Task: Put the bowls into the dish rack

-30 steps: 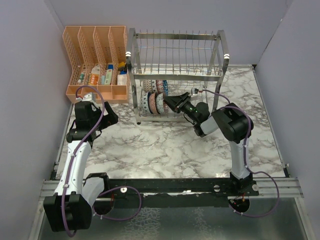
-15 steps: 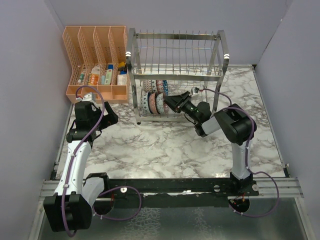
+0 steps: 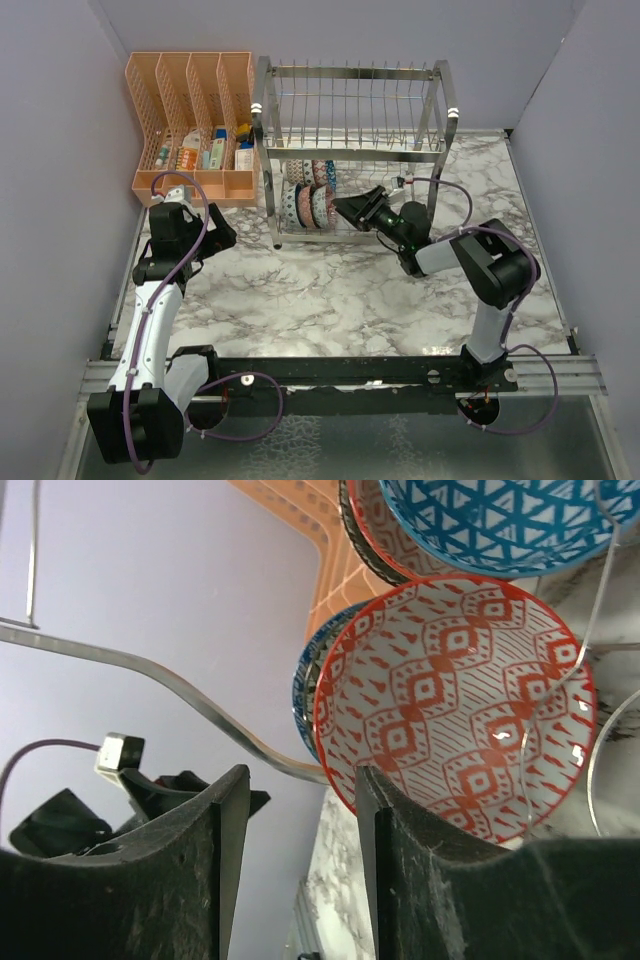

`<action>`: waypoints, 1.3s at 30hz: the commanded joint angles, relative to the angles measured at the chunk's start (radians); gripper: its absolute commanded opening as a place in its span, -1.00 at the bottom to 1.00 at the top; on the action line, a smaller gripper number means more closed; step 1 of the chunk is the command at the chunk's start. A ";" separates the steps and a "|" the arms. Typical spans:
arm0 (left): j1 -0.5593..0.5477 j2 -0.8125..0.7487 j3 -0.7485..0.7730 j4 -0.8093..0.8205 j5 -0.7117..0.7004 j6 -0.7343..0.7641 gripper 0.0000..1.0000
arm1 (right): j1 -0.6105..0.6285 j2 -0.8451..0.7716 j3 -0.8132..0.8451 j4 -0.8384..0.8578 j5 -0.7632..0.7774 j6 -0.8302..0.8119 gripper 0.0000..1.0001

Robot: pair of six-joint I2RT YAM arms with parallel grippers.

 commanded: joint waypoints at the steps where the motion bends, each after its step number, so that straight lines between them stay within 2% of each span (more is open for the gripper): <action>1: 0.010 -0.021 -0.002 0.018 0.008 -0.004 0.99 | -0.016 -0.089 -0.025 -0.149 0.018 -0.112 -0.06; 12: 0.011 0.007 0.009 0.015 -0.019 -0.067 0.99 | 0.008 -0.283 0.024 -0.549 -0.012 -0.414 -0.04; 21: 0.011 0.005 0.009 0.006 -0.126 -0.156 0.99 | 0.096 -0.410 0.013 -0.773 0.087 -0.608 -0.02; 30: 0.011 0.027 0.018 -0.014 -0.161 -0.167 0.99 | 0.215 -0.554 0.004 -0.996 0.202 -0.733 -0.02; 39: 0.012 0.039 0.017 -0.013 -0.147 -0.156 0.99 | 0.266 -0.701 -0.044 -1.211 0.257 -0.793 -0.02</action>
